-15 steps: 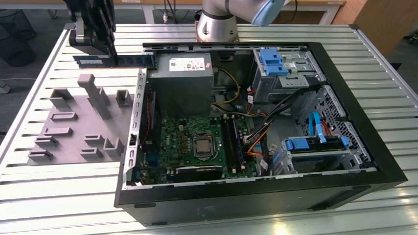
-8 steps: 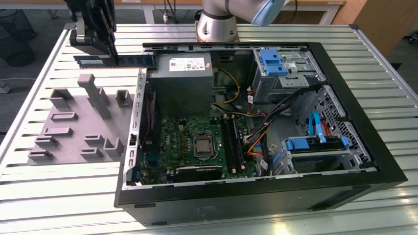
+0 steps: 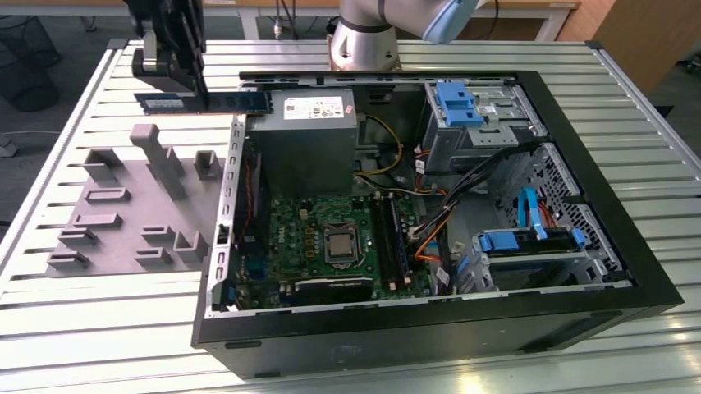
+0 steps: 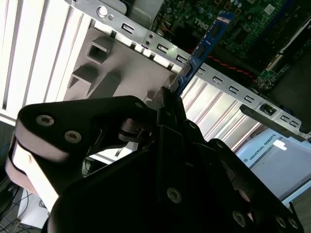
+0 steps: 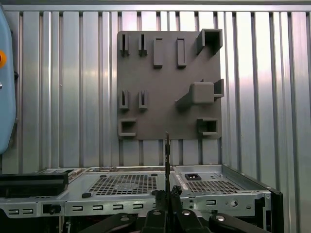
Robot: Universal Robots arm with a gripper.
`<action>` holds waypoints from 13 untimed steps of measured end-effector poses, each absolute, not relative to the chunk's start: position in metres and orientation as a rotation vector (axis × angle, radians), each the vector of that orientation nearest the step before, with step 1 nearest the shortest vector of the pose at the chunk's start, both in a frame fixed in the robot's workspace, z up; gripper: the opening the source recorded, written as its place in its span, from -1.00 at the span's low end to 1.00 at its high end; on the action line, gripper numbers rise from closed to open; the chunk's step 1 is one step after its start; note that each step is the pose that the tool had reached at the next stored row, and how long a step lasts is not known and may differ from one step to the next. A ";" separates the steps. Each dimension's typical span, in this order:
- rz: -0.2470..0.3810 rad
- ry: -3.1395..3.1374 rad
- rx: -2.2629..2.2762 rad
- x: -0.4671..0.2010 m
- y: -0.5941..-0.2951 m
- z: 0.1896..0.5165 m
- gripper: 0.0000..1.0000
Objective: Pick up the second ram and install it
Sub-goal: 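Pick up the second ram and move it above second insertion slot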
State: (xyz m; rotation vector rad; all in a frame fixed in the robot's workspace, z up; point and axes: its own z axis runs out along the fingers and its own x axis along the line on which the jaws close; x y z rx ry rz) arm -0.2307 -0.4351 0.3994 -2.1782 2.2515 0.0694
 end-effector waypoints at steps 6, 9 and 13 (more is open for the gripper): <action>0.069 2.251 -2.178 -0.225 -0.435 0.399 -0.72; 0.069 2.251 -2.178 -0.222 -0.435 0.399 -0.72; 0.069 2.251 -2.178 -0.218 -0.435 0.399 -0.72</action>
